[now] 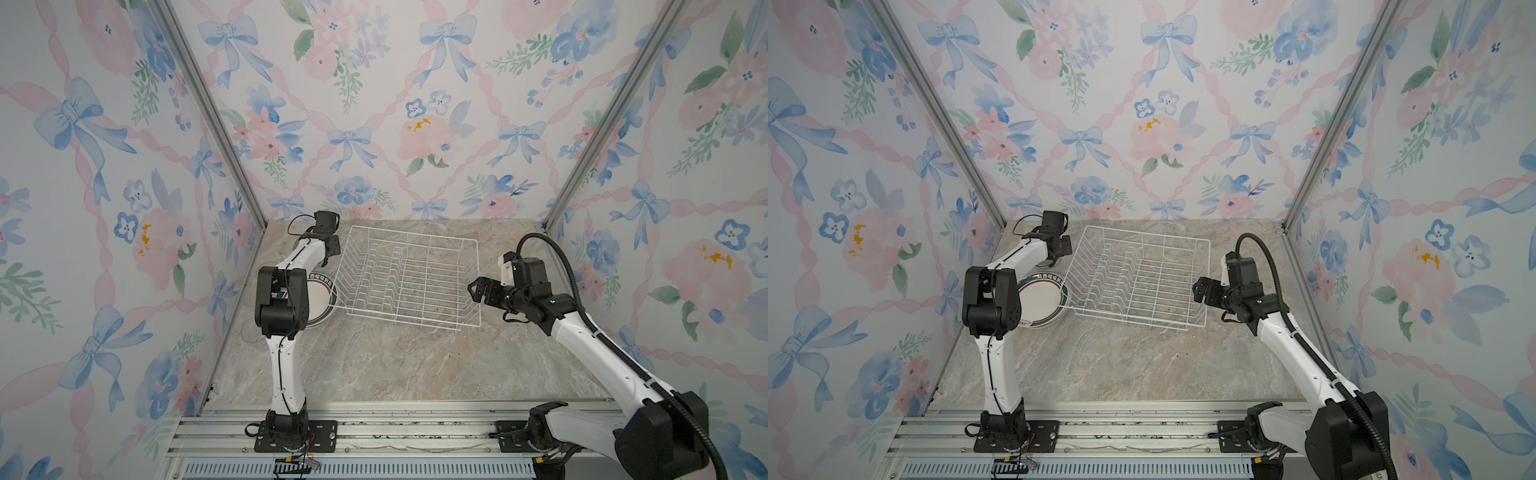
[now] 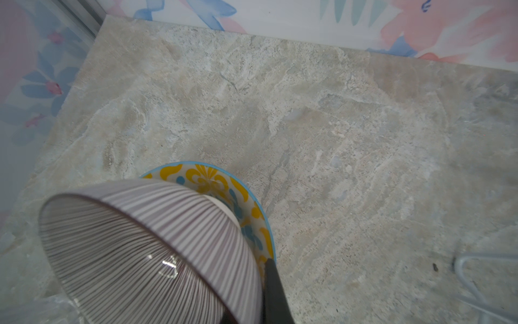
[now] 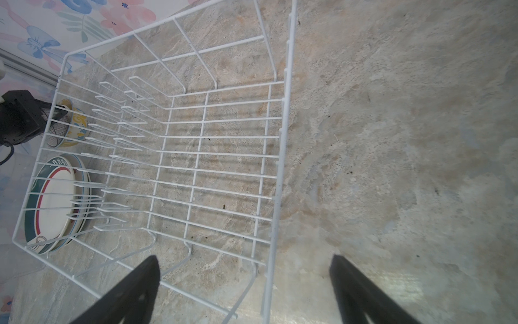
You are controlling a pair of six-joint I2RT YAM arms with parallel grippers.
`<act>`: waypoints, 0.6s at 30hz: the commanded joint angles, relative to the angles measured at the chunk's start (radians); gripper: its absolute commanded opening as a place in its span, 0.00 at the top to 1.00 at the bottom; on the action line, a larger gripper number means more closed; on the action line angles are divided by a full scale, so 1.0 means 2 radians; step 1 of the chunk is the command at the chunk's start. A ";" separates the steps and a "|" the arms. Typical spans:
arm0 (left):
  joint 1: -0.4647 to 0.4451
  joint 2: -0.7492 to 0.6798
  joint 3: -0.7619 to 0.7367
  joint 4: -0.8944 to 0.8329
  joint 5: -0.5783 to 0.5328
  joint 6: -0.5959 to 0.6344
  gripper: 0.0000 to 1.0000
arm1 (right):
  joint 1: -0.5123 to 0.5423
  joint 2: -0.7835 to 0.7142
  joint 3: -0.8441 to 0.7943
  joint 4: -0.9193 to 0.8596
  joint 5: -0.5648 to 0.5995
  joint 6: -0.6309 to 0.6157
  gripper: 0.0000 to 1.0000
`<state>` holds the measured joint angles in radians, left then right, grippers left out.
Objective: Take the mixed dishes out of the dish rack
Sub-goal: 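Lower the purple-striped bowl into the yellow-and-blue bowl and open the left gripper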
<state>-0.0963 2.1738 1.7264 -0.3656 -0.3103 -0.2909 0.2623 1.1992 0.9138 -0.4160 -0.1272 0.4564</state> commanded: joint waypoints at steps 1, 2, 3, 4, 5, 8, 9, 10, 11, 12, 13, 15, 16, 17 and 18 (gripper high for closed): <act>0.004 0.004 0.016 -0.001 -0.010 0.007 0.96 | -0.005 0.006 0.008 -0.016 -0.007 0.000 0.03; 0.004 0.004 0.017 0.000 -0.011 0.007 0.93 | -0.005 0.007 0.008 -0.016 -0.006 0.000 0.03; 0.005 0.004 0.017 0.000 -0.011 0.007 0.90 | -0.005 0.007 0.009 -0.016 -0.007 0.000 0.03; 0.005 0.003 0.017 0.000 -0.012 0.008 0.90 | -0.005 0.007 0.009 -0.015 -0.007 -0.001 0.03; 0.004 0.002 0.017 0.000 -0.013 0.008 0.89 | -0.005 0.007 0.008 -0.016 -0.007 0.000 0.03; 0.004 0.001 0.018 0.000 -0.014 0.009 0.81 | -0.005 0.007 0.009 -0.016 -0.007 -0.001 0.03; 0.005 0.000 0.018 0.000 -0.014 0.009 0.79 | -0.005 0.008 0.009 -0.015 -0.007 0.000 0.03; 0.005 0.000 0.018 0.000 -0.014 0.009 0.79 | -0.005 0.006 0.009 -0.016 -0.007 -0.001 0.03; 0.005 -0.001 0.018 0.000 -0.015 0.009 0.79 | -0.005 0.006 0.009 -0.016 -0.007 -0.002 0.03; 0.004 -0.001 0.018 0.000 -0.015 0.008 0.78 | -0.005 0.005 0.009 -0.016 -0.007 -0.001 0.03; 0.004 -0.002 0.018 0.000 -0.016 0.008 0.78 | -0.005 0.005 0.009 -0.017 -0.006 -0.001 0.03; 0.004 -0.003 0.018 0.000 -0.016 0.007 0.77 | -0.005 0.003 0.009 -0.018 -0.005 -0.002 0.03; 0.004 -0.004 0.018 0.000 -0.016 0.007 0.76 | -0.005 0.002 0.009 -0.018 -0.005 -0.002 0.03; 0.004 -0.004 0.018 0.000 -0.016 0.007 0.75 | -0.005 0.001 0.009 -0.019 -0.005 -0.002 0.03; 0.004 -0.005 0.018 0.000 -0.016 0.007 0.75 | -0.005 0.000 0.010 -0.019 -0.004 -0.002 0.03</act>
<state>-0.0963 2.1746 1.7336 -0.3649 -0.3183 -0.2832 0.2623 1.2030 0.9138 -0.4309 -0.1272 0.4564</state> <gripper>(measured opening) 0.251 0.967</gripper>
